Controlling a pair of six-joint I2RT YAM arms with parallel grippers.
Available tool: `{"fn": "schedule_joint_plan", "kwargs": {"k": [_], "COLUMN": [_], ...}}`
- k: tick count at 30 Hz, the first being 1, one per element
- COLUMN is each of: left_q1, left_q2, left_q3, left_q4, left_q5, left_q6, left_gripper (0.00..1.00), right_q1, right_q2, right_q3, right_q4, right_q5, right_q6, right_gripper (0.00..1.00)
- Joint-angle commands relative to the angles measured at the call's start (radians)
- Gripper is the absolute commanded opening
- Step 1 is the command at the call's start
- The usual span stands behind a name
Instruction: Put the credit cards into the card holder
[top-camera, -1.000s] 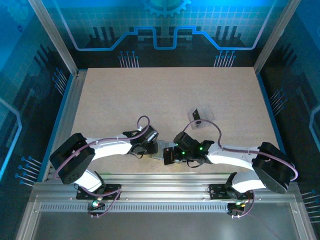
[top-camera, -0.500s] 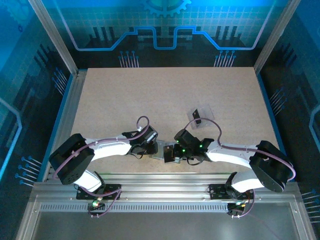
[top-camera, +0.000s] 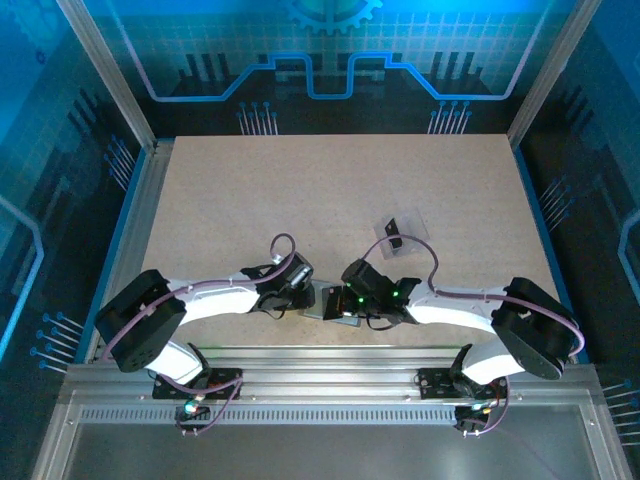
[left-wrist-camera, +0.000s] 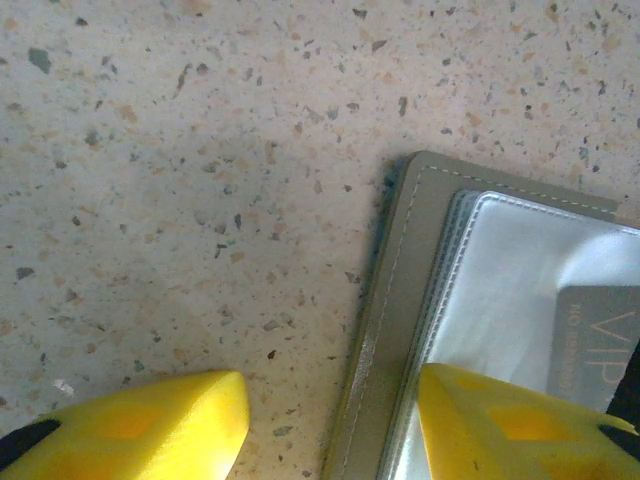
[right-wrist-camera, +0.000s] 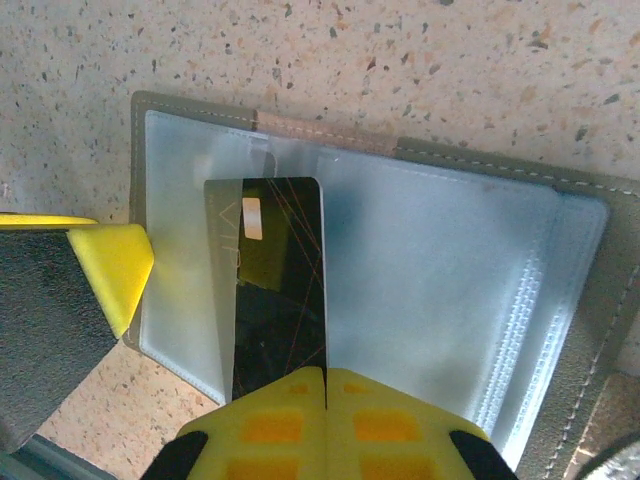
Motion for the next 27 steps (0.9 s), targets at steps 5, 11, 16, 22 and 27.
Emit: {"fn": "schedule_joint_plan", "kwargs": {"k": [5, 11, 16, 22, 27], "left_q1": [-0.038, -0.048, -0.063, -0.066, -0.068], "left_q2": [0.104, 0.070, 0.053, 0.016, 0.006], "left_q3": [-0.094, -0.100, -0.108, -0.139, -0.148], "left_q4": [0.096, 0.088, 0.078, 0.076, 0.071], "left_q5": [0.126, 0.119, 0.105, 0.094, 0.090], "left_q6": [-0.048, -0.069, -0.088, -0.109, -0.119], "left_gripper": [0.52, 0.51, 0.50, 0.48, 0.47], "right_q1": [0.025, 0.045, 0.048, -0.006, -0.041], "right_q2": [0.065, 0.105, 0.133, 0.132, 0.171], "right_q3": [0.049, 0.054, 0.071, 0.096, 0.165], "right_q4": [0.021, 0.072, 0.078, 0.054, 0.037], "right_q5": [0.059, 0.053, 0.052, 0.011, -0.041], "right_q6": [0.033, 0.053, 0.047, -0.029, -0.132], "right_gripper": [0.00, 0.00, 0.00, 0.00, 0.00]}}
